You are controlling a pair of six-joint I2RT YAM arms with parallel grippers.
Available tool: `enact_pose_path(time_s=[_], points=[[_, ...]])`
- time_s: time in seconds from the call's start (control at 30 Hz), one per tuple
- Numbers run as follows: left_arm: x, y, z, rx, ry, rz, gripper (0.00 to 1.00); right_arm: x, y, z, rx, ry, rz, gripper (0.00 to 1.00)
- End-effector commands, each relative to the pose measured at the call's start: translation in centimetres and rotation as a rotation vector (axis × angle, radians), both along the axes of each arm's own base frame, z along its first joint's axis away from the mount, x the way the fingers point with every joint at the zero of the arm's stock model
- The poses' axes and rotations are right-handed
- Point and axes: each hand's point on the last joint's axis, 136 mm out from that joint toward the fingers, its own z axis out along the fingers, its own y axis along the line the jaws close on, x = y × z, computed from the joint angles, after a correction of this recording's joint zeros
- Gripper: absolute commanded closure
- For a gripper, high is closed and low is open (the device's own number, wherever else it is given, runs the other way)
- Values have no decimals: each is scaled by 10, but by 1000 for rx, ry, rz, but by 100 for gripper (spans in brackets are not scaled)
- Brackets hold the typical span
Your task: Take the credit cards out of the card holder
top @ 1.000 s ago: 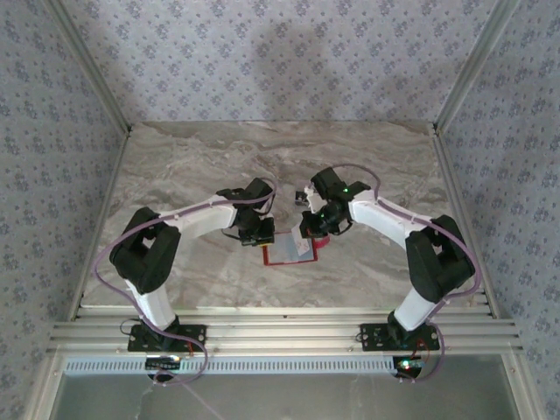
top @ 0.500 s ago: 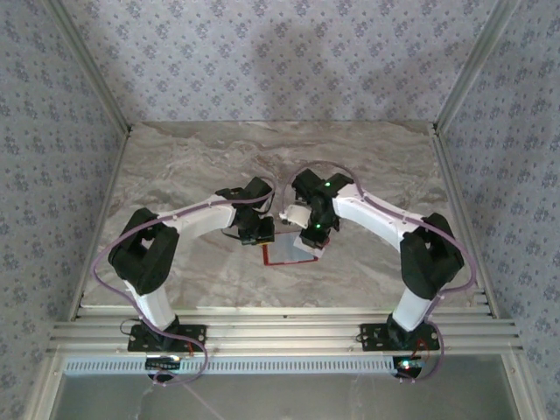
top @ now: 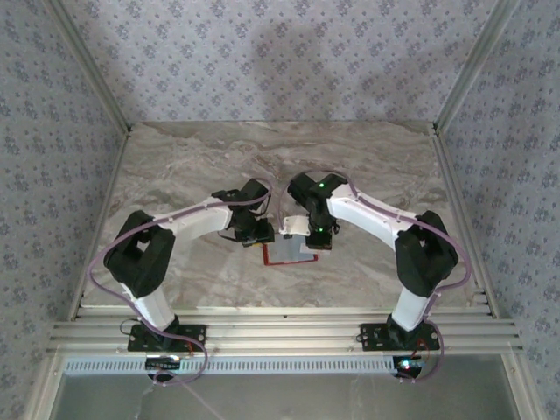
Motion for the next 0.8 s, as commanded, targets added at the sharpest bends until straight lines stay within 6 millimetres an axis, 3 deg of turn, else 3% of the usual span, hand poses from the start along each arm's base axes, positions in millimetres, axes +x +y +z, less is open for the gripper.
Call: enact_pose_path(time_s=[0.0,0.4,0.77], points=[[4,5,13,-3,-46,7,60,14,-6,15,-5,-42,45,98],[1,14,15,11,-54,15,60,64,-22,42,18,-100,30,99],[-1,21,19,22,-63,32,61,121,-26,49,30,-168,36,98]])
